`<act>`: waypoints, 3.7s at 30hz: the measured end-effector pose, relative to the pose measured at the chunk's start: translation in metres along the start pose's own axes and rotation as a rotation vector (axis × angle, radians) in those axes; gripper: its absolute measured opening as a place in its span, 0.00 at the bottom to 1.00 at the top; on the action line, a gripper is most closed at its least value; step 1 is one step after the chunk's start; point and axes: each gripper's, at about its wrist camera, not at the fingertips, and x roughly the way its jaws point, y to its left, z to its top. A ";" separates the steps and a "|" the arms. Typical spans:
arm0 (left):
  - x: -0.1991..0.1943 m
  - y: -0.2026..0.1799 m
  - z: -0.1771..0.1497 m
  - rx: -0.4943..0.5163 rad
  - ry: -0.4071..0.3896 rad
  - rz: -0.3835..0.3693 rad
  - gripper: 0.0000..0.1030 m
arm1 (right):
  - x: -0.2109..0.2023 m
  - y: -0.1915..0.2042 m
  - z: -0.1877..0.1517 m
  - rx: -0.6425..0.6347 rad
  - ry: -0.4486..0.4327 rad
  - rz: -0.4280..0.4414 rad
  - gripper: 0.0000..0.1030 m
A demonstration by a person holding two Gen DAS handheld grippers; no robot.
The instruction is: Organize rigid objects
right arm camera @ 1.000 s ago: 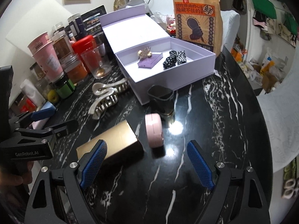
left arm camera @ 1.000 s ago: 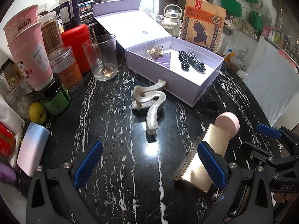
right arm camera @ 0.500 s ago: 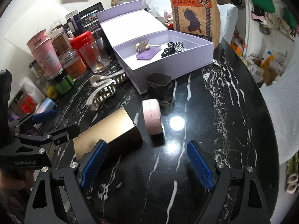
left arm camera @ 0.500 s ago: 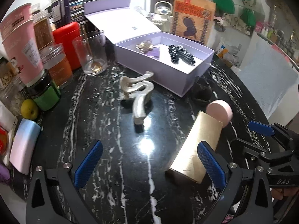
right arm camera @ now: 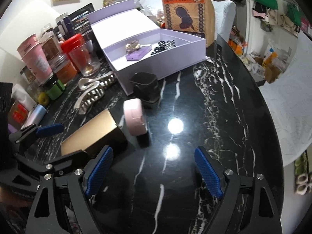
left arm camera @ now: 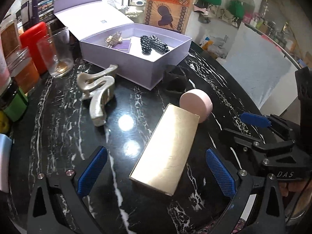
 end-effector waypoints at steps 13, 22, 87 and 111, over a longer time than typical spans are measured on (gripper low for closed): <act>0.020 0.010 0.004 0.006 0.040 -0.020 0.79 | 0.016 -0.007 0.009 0.009 0.029 0.013 0.83; 0.025 0.013 0.002 0.010 0.048 -0.029 0.56 | 0.027 0.005 0.015 -0.033 0.042 0.024 0.83; -0.034 0.030 -0.019 -0.046 -0.045 0.112 0.42 | 0.022 0.053 0.000 -0.096 -0.019 0.122 0.21; -0.025 0.031 0.037 -0.014 -0.067 0.040 0.42 | 0.008 0.052 0.040 -0.118 -0.039 0.102 0.21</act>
